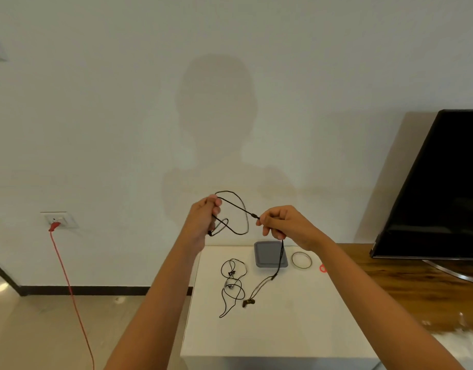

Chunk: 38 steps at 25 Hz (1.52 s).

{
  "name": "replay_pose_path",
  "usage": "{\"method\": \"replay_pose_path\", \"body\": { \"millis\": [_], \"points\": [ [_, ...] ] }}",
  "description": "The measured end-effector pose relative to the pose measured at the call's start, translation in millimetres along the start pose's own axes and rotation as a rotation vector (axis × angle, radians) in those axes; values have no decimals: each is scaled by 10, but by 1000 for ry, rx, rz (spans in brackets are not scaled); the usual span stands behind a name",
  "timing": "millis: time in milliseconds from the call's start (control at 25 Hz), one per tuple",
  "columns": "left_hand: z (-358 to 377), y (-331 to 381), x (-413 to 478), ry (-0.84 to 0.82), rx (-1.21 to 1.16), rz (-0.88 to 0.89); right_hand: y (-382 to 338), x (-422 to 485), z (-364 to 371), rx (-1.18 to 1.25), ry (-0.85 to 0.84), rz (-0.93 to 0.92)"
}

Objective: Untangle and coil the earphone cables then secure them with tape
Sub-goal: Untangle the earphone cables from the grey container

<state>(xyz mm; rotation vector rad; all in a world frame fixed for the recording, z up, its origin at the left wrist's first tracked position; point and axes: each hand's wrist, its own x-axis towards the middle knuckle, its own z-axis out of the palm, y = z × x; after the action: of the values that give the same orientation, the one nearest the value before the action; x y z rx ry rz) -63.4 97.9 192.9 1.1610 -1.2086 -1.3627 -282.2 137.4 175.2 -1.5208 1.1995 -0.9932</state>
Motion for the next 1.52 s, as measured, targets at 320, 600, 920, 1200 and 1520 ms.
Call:
{"method": "replay_pose_path", "body": {
  "millis": [320,600,920,1200,1520],
  "points": [
    [-536,179,176,237,-785,-11,159,-122,22,51,-41,87],
    [-766,180,158,473,-789,192,248,-182,-21,-21,-116,134],
    [-892,91,169,633,-536,276,386,-162,25,129,26,174],
    [-1065,48,202,669,-541,259,592,-173,-16,123,-30,199],
    [-1282,-62,237,653,-544,241,1061,-238,-197,6,-105,231]
  ]
}}
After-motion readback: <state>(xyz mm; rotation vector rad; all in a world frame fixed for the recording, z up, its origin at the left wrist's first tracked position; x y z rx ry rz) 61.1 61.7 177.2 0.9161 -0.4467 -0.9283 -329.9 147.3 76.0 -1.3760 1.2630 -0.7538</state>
